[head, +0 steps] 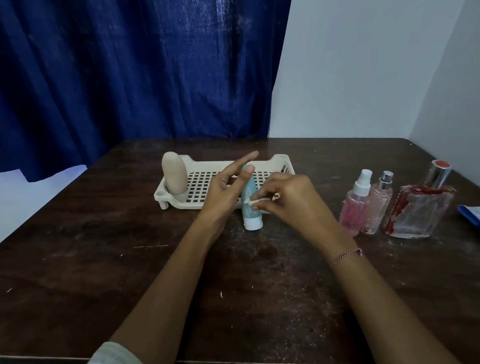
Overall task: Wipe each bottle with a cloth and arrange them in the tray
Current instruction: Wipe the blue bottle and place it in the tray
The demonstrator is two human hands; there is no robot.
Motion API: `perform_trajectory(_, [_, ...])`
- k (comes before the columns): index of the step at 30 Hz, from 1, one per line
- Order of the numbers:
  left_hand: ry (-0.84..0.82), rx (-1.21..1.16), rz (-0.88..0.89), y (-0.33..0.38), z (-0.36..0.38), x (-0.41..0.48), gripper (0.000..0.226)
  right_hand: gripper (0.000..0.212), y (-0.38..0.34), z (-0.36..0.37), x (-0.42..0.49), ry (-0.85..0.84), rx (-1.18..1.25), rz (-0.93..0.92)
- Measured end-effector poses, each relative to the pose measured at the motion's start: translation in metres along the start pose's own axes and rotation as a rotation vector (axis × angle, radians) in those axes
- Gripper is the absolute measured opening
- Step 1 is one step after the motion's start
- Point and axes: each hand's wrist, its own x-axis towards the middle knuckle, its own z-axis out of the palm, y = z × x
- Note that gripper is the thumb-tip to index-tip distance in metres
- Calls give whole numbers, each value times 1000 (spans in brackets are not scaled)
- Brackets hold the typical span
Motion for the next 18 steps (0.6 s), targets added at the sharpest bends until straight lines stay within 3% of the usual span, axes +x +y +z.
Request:
perform_trajectory(3, [38,0,6,0,2,0,40,12,-4,6,-2,179,-19,-24])
perform_trajectory(6, [57,12,9,1,3,0,39,12,-3,7,-3,228,22,9])
perform_trajectory(18, [69,14,-23,1,-1,1,38,16,2,-2,-3,-154,1,21])
